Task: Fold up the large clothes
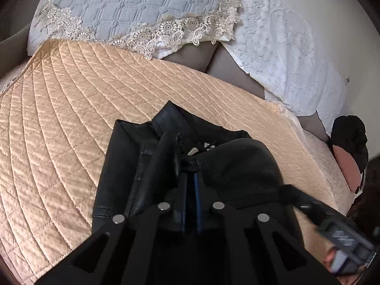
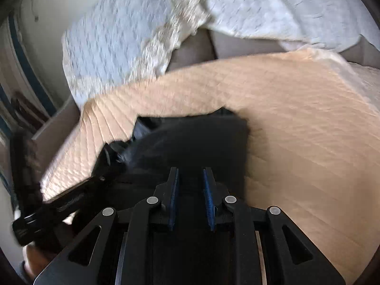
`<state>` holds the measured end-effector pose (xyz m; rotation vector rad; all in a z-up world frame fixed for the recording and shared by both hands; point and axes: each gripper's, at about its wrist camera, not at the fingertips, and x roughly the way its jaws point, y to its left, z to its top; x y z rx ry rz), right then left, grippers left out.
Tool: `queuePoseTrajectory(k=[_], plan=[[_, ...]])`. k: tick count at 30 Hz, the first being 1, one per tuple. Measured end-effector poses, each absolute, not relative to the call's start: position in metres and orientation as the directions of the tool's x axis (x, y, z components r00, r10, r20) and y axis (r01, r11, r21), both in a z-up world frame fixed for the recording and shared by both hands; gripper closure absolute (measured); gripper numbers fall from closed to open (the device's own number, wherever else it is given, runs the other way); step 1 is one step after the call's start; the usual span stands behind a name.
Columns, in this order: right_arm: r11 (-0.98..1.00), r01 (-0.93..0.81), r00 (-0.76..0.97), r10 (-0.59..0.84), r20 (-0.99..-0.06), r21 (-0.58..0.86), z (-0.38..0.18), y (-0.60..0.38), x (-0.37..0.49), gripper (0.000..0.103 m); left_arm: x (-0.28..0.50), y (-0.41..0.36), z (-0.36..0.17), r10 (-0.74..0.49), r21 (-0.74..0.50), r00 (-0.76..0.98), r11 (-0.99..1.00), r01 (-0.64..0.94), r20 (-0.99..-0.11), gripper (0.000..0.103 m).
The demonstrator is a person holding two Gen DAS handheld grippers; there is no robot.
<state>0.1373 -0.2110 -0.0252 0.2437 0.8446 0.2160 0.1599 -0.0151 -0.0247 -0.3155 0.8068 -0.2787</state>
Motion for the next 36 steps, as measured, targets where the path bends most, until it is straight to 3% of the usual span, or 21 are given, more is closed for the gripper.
queuePoseTrajectory(k=[4,9,15,19,22,26,30,36], plan=[[0.950,-0.061,0.632,0.273,-0.725,0.305,-0.043,-0.209,0.144,0.081,0.176,-0.015,-0.038,-0.385,-0.408,0.624,0.906,0.114,-0.680,0.099],[0.963,-0.064,0.623,0.244,-0.743,0.263,-0.035,-0.211,0.144,0.081,0.181,-0.024,-0.025,-0.342,-0.341,0.608,0.932,0.123,-0.717,0.100],[0.951,-0.117,0.674,0.289,-0.680,0.288,-0.009,-0.210,0.085,0.081,0.142,-0.014,-0.006,-0.343,-0.321,0.632,0.934,0.154,-0.695,0.099],[0.946,-0.148,0.645,0.314,-0.697,0.290,-0.028,-0.198,0.068,0.081,0.122,-0.015,-0.020,-0.296,-0.242,0.648,0.955,0.174,-0.702,0.099],[0.944,-0.160,0.660,0.319,-0.681,0.287,-0.037,-0.195,0.068,0.081,0.127,-0.007,-0.029,-0.315,-0.284,0.641,0.946,0.155,-0.700,0.099],[0.946,-0.158,0.636,0.317,-0.703,0.283,-0.024,-0.198,0.071,0.081,0.128,-0.008,-0.010,-0.298,-0.262,0.621,0.953,0.151,-0.725,0.100],[0.936,-0.144,0.658,0.334,-0.675,0.323,-0.010,-0.207,0.061,0.080,0.129,-0.004,0.019,-0.320,-0.274,0.657,0.946,0.175,-0.683,0.099],[0.932,-0.175,0.622,0.355,-0.697,0.318,-0.018,-0.192,0.071,0.080,0.169,-0.008,-0.017,-0.272,-0.216,0.551,0.962,0.167,-0.789,0.099]])
